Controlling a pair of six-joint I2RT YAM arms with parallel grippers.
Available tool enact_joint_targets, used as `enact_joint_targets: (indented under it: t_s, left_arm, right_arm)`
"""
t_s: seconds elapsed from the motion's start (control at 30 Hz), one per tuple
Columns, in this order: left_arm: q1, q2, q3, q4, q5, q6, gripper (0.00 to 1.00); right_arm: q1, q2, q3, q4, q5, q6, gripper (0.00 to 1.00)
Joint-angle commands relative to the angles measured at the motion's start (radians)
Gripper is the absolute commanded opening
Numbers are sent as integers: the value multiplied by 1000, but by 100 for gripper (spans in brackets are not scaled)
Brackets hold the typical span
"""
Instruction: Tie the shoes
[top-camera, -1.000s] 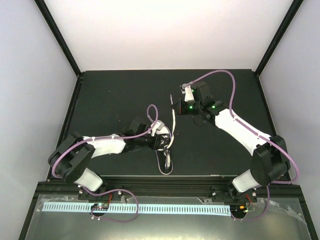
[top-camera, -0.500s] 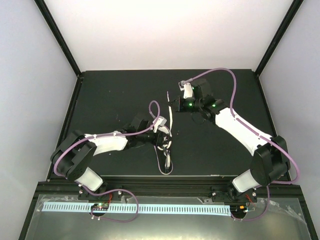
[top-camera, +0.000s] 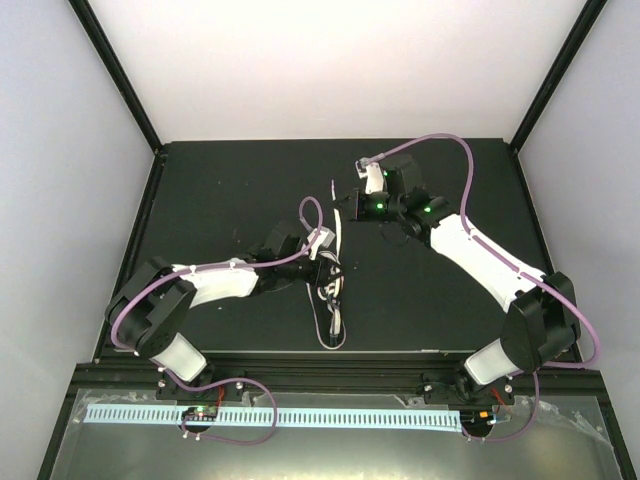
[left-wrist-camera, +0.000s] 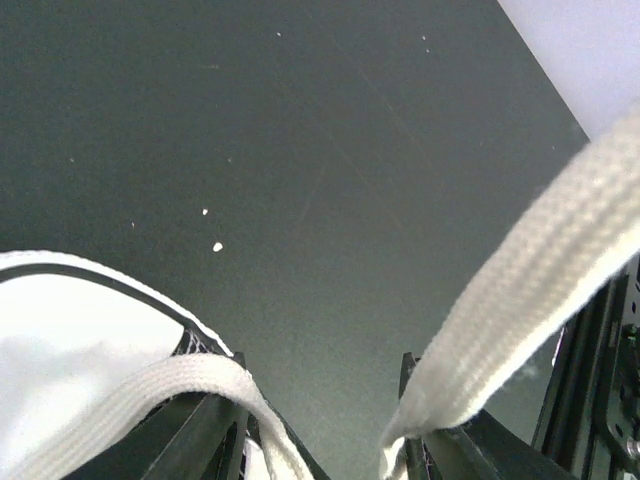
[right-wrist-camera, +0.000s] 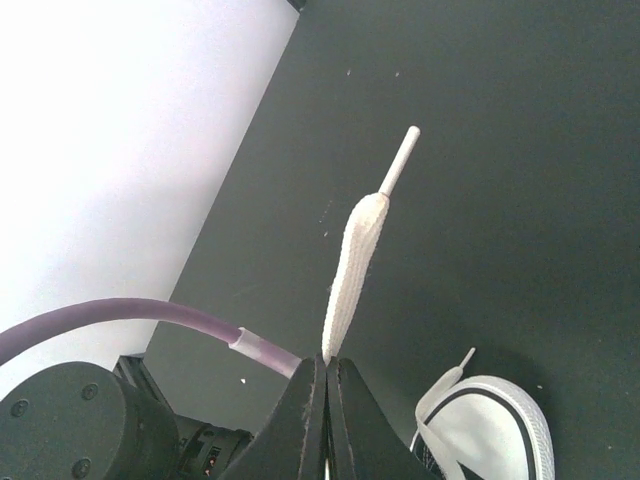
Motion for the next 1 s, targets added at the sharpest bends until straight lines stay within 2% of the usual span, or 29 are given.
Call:
enact_joint_targets:
  t_s: [0.0,0.1,0.27,0.33,0.57,0.77,0.97]
  left_arm:
    - [-1,15,47,-3,-32,22,42]
    - [-2,15,49,-1,-35,23,36]
    - [-2,5,34,5,-42,25,8]
    - [-2,-9,12,18,-45,26,2]
    - [-2,-95,-110,112,-2,44,2]
    - [-2,-144,-178,135,5,47,2]
    - [-3,-175,-211,140,-26,26,2]
  right_arm:
    - [6,-6,36,9,-19,11,1]
    - [7,-1,37,9,-20,16,2]
    - [9,20,41,5,-14,14,2]
    - [11,37,43,1,-8,12,2]
    - [27,170,101,-10,1,3,1]
    - [102,345,268,-98,-28,-42,1]
    - [153,485,366,-151,-64,-55,2]
